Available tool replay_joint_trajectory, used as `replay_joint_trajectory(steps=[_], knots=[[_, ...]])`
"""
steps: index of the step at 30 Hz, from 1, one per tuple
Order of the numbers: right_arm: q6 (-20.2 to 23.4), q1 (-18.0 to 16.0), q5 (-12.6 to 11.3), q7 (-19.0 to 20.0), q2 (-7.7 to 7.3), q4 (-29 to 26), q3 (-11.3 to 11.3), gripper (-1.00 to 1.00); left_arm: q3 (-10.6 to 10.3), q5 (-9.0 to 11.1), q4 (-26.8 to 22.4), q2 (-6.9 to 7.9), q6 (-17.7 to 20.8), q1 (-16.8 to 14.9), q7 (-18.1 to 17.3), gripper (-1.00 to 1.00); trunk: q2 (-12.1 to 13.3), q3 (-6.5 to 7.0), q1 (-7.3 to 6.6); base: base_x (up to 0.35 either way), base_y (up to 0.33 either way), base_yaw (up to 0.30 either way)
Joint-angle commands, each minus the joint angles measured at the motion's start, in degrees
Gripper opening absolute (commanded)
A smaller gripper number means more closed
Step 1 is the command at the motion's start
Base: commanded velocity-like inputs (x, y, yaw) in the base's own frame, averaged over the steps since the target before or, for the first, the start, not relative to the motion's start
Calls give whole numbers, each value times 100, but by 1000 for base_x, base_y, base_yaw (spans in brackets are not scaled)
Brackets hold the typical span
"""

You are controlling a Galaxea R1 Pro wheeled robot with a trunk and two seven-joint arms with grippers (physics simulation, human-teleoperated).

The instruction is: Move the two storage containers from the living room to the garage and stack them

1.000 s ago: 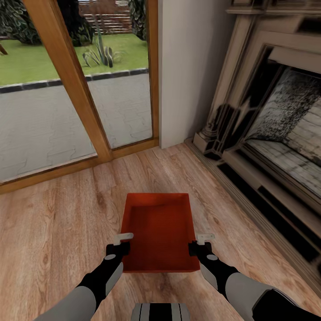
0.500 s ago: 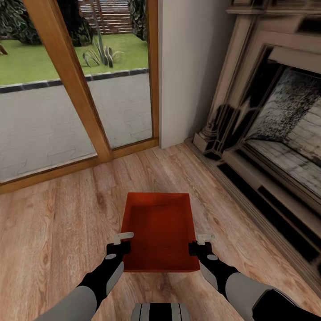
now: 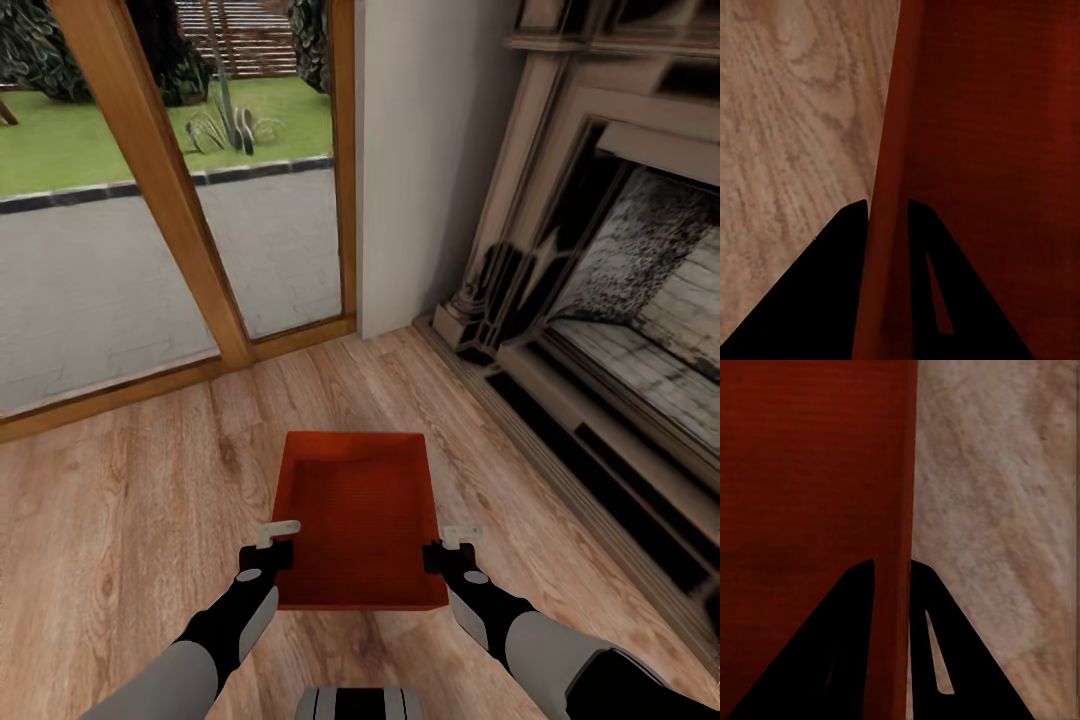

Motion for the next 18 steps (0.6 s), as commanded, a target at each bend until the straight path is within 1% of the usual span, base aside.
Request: replay_joint_trajectory(steps=[1, 18], knots=[[-16, -3, -50, -4, 3, 3, 68, -100, -81, 80, -4, 1, 5, -2, 40, -100, 40, 15, -23, 0, 0, 0], [-15, -3, -50, -4, 4, 3, 68, -100, -81, 86, -6, 2, 5, -2, 33, -100, 722, 320, -397, 0, 0, 0]])
